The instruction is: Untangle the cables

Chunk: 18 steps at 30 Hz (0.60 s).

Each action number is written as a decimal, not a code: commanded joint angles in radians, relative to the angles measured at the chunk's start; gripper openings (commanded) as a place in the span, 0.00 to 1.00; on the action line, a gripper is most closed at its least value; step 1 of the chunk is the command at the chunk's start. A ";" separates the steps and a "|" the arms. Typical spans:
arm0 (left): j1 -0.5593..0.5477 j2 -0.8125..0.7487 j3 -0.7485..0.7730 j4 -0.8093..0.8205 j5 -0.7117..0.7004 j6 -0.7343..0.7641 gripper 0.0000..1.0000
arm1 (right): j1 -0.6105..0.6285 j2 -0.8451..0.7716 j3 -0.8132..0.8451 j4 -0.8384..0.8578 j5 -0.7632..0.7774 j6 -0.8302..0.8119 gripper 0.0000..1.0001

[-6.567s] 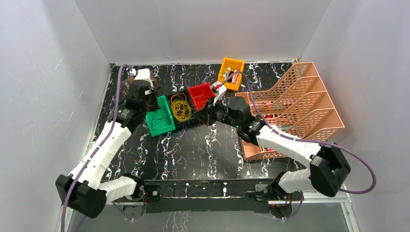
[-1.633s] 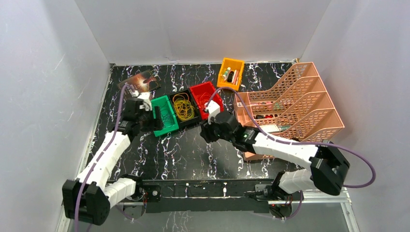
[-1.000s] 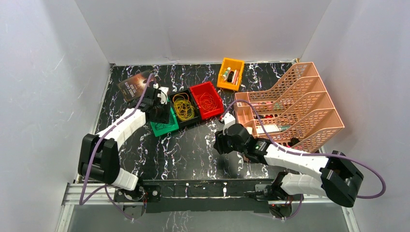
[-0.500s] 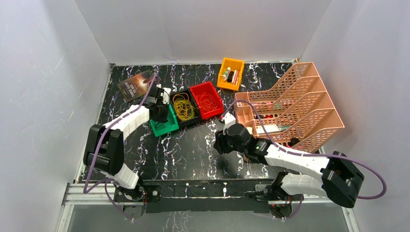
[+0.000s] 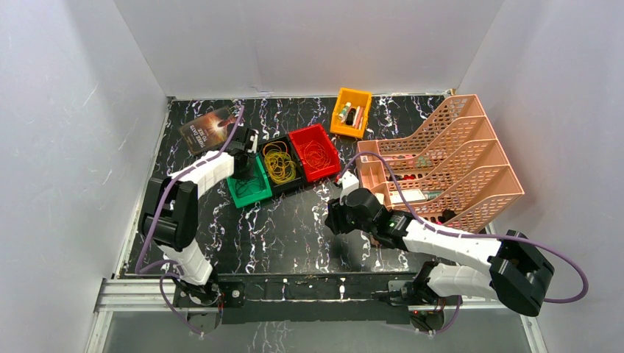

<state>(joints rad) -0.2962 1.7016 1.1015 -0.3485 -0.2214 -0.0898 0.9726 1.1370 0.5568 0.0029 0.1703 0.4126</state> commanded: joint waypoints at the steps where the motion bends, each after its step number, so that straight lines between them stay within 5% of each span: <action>1: -0.001 0.013 0.055 -0.024 -0.075 -0.014 0.00 | -0.002 -0.026 -0.013 0.046 0.012 0.004 0.52; 5: -0.001 0.024 0.060 -0.022 -0.070 -0.015 0.00 | -0.003 -0.031 -0.016 0.046 0.013 0.008 0.52; 18: -0.001 -0.067 0.062 -0.028 -0.029 -0.026 0.33 | -0.003 -0.022 -0.002 0.040 0.001 0.004 0.52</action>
<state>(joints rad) -0.2966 1.7130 1.1328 -0.3534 -0.2642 -0.1055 0.9726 1.1316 0.5419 0.0036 0.1696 0.4160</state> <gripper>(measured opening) 0.292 0.522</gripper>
